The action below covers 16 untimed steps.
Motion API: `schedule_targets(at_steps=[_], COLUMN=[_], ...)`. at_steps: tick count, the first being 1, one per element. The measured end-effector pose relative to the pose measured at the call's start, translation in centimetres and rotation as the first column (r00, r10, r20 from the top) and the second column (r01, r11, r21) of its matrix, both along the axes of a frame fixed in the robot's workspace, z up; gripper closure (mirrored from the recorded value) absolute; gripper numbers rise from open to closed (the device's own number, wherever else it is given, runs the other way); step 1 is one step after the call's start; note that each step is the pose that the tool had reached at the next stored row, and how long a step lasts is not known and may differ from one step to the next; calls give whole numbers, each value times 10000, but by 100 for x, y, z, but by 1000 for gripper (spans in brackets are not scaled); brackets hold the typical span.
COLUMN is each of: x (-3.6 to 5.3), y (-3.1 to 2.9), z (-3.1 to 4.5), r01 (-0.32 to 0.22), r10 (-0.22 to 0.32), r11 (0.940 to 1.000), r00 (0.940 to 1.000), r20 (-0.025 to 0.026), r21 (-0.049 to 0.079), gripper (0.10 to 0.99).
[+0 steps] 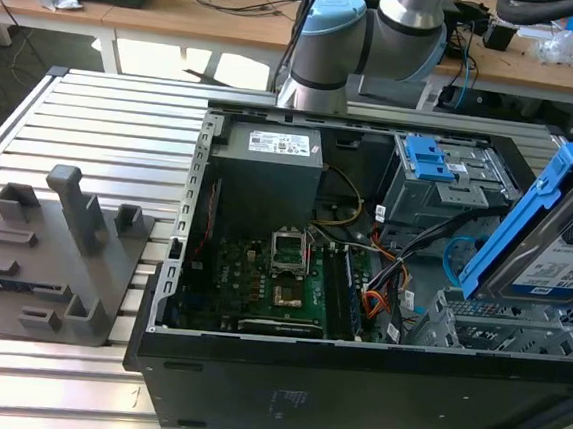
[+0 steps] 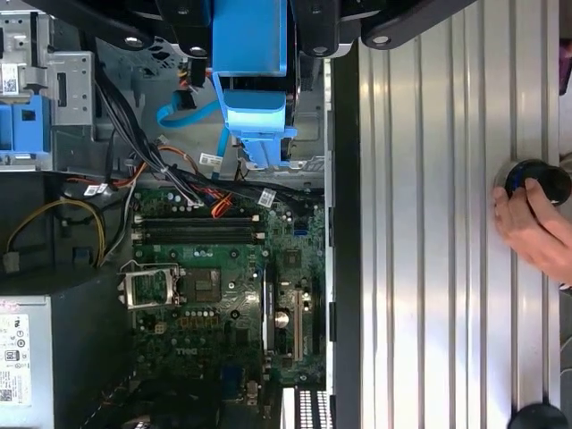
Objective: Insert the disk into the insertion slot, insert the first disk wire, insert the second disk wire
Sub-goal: 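Insert the disk into the insertion slot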
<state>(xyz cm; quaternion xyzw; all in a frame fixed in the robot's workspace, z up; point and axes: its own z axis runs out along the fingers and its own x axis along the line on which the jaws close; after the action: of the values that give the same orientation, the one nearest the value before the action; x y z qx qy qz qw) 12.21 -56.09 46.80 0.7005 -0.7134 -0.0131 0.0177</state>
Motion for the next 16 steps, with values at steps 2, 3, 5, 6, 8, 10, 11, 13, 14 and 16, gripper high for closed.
schedule_targets(at_steps=[2, 3, 5, 6, 8, 10, 11, 13, 14, 16], x=[2, 6, 29, 37, 56, 65, 73, 80, 80, 84], y=[0, 0, 6, 10, 25, 33, 43, 57, 59, 66], z=[-51, -76, -119, -148, -194, -211, -223, -233, -235, -261], r01=[0, -1, 0, 0, 0, 0, 0, 1, 1, 1], r10=[0, 1, 0, 0, 0, 0, 0, -1, -1, -1], r11=[10000, 10000, 10000, 10000, 10000, 10000, 10000, 10000, 10000, 10000], r00=[10000, 10000, 10000, 10000, 10000, 10000, 10000, 10000, 10000, 10000], r20=[0, 0, -2, -4, -7, -7, -8, -8, -8, -8], r21=[1, 1, -1, -1, 1, 0, -1, -1, -1, -3], gripper=[729, 729, 729, 729, 729, 729, 729, 729, 729, 729])
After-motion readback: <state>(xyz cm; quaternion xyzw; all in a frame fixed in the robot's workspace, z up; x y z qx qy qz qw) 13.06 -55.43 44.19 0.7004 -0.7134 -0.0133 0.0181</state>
